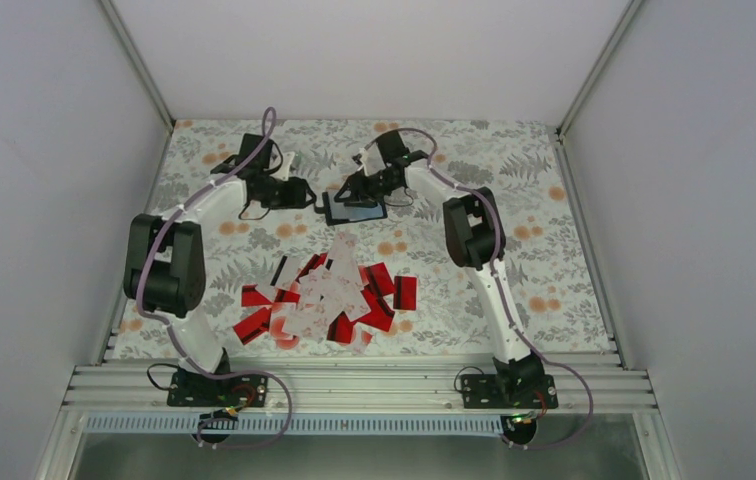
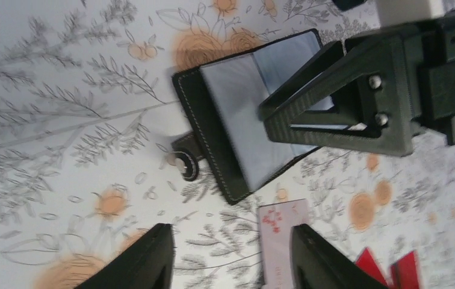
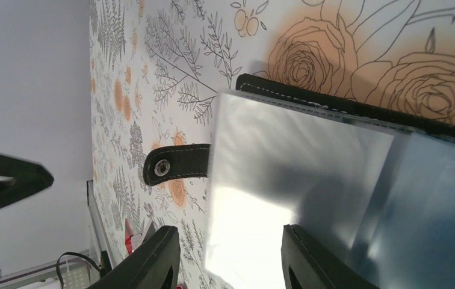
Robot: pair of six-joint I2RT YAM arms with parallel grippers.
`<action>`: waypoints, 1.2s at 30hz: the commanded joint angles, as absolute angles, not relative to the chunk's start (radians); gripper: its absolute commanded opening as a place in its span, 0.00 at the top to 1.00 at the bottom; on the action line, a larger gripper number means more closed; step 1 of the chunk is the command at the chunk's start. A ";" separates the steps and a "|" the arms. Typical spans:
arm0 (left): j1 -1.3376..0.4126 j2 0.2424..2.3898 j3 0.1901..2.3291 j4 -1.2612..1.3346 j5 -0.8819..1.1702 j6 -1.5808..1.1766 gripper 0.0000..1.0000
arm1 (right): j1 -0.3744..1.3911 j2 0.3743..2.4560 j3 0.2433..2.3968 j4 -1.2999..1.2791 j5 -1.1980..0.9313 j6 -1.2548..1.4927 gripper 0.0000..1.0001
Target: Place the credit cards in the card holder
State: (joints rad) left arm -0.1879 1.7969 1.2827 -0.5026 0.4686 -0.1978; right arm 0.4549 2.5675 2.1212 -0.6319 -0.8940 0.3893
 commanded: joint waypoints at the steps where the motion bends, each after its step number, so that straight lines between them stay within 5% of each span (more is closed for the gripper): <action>1: -0.188 1.721 1.288 -0.528 0.334 -0.129 0.39 | 0.452 2.488 2.155 -0.671 -0.847 0.358 0.56; 5: -0.185 1.687 1.299 -0.525 0.212 -0.158 0.01 | 0.452 2.479 2.166 -0.677 -0.838 0.355 0.56; 12: -0.178 1.716 1.332 -0.584 0.272 -0.191 0.00 | 0.452 2.500 2.184 -0.683 -0.836 0.354 0.56; 19: -0.364 1.689 1.317 -0.652 0.195 -0.171 0.07 | 0.451 2.529 2.190 -0.663 -0.854 0.343 0.57; 36: -0.626 1.838 1.376 -0.817 0.016 -0.417 0.02 | 0.440 2.637 2.192 -0.630 -0.885 0.289 0.69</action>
State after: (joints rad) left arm -0.5896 1.7809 1.3228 -0.7753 0.0799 -0.3672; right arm 0.4480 2.5950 2.1590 -0.6479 -0.8703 0.3141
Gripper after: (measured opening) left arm 0.976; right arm 0.326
